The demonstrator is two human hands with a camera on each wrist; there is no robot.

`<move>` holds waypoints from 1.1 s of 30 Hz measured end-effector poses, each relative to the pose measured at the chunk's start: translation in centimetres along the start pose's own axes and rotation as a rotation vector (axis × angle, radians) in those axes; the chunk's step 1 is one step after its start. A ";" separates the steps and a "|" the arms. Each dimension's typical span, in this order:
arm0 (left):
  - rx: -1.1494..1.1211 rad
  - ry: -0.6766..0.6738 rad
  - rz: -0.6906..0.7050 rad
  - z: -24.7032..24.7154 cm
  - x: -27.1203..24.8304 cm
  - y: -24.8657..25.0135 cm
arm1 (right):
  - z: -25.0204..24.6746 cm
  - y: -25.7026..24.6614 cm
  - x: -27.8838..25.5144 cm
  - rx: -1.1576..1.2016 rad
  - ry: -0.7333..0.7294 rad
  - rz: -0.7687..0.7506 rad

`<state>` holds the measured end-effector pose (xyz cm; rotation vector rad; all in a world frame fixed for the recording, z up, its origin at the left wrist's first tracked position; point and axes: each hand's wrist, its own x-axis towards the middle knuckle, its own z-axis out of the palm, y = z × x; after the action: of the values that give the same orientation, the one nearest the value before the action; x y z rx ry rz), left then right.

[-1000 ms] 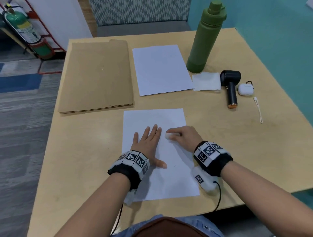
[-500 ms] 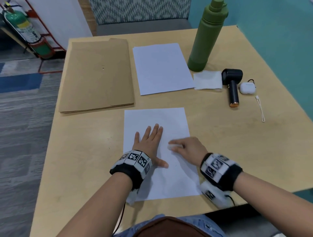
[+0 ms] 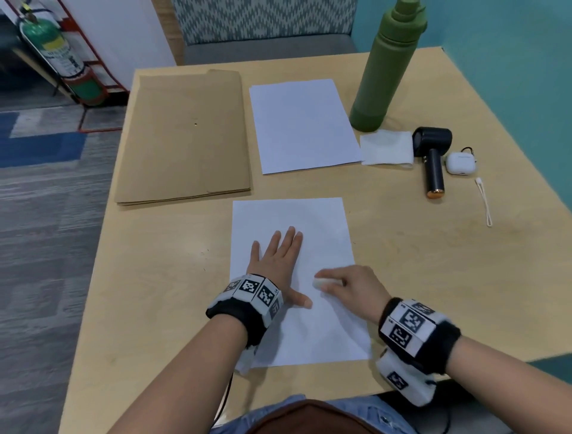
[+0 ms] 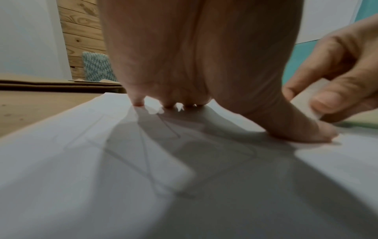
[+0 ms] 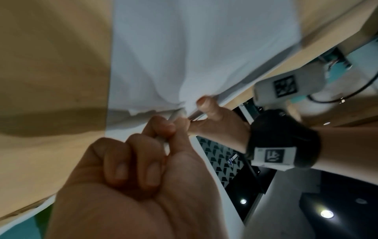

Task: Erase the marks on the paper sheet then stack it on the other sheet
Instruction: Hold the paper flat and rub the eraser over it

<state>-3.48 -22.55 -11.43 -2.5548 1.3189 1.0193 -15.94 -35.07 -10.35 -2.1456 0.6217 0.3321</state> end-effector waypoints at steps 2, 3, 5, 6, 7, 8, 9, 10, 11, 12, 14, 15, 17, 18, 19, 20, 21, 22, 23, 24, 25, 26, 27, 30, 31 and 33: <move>0.002 0.003 -0.002 0.0 0.0 -0.1 | -0.6 0.2 0.2 -0.074 -0.133 -0.008; -0.001 0.004 -0.002 0.0 0.0 -0.2 | -1.0 0.0 1.0 -0.102 -0.138 -0.011; -0.003 0.004 0.000 0.0 -0.1 -0.2 | -1.8 -0.6 3.2 -0.083 -0.027 0.007; -0.002 0.005 0.001 -0.1 -0.1 -0.2 | -2.1 -1.0 4.2 -0.037 0.049 0.032; 0.000 0.006 0.002 -0.1 -0.1 -0.1 | -2.2 -1.1 5.0 0.010 0.117 0.053; 0.004 0.008 0.003 0.0 -0.1 -0.1 | -2.0 -1.2 5.3 0.043 0.161 0.063; 0.009 0.009 0.004 0.0 -0.1 -0.1 | -1.6 -1.3 4.9 0.053 0.175 0.066; 0.012 0.009 0.006 0.1 -0.1 -0.1 | -1.0 -1.2 4.0 0.047 0.161 0.057; 0.012 0.010 0.006 0.2 -0.1 -0.1 | -0.3 -1.0 2.9 0.031 0.115 0.043; 0.010 0.011 0.006 0.2 0.0 -0.1 | 0.3 -1.0 1.7 0.009 0.045 0.028; 0.005 0.012 0.004 0.3 0.0 -0.2 | 0.9 -0.9 0.3 -0.029 -0.103 0.014; 0.004 0.011 0.004 0.2 0.0 -0.2 | 0.6 -1.0 0.5 -0.047 -0.140 0.013; 0.006 0.011 0.002 0.2 0.1 -0.2 | -0.4 -1.5 2.0 -0.066 -0.100 0.012; 0.008 0.012 0.000 0.1 0.1 -0.2 | -0.9 -1.5 3.2 -0.059 -0.036 0.025; 0.009 0.011 -0.001 0.1 0.1 -0.2 | -1.5 -1.6 4.1 -0.036 0.037 0.045; 0.011 0.010 -0.002 0.1 0.1 -0.2 | -1.7 -1.7 4.8 -0.009 0.106 0.060; 0.015 0.009 -0.002 0.1 0.0 -0.1 | -1.6 -1.5 5.1 0.014 0.148 0.069; 0.019 0.011 -0.001 0.2 0.0 -0.1 | -1.3 -1.4 4.8 0.020 0.159 0.064; 0.019 0.013 0.001 0.2 0.0 -0.1 | -0.9 -1.2 4.0 0.009 0.140 0.052; 0.014 0.014 0.004 0.2 0.0 -0.1 | -0.4 -0.8 2.9 -0.008 0.094 0.037; 0.010 0.014 0.004 0.2 0.1 -0.1 | 0.1 -0.5 1.7 -0.027 0.030 0.028; 0.011 0.014 0.002 0.2 0.1 -0.2 | 0.3 -0.3 0.6 -0.047 -0.046 0.022; 0.013 0.014 -0.001 0.2 0.1 -0.2 | 0.4 -0.1 0.0 -0.071 -0.115 0.021; -0.002 0.013 -0.001 0.0 0.0 -0.2 | -0.9 -0.5 1.2 -0.136 -0.145 0.002; -0.008 0.013 -0.001 -0.1 -0.1 -0.1 | -1.4 -0.7 2.0 -0.119 -0.078 0.019; -0.005 0.006 -0.002 -0.2 -0.3 0.0 | -2.4 -0.9 3.4 -0.018 0.096 0.075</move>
<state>-3.48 -22.42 -11.13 -2.5638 1.3165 1.0166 -12.53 -37.63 -9.82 -2.1694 0.7577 0.2777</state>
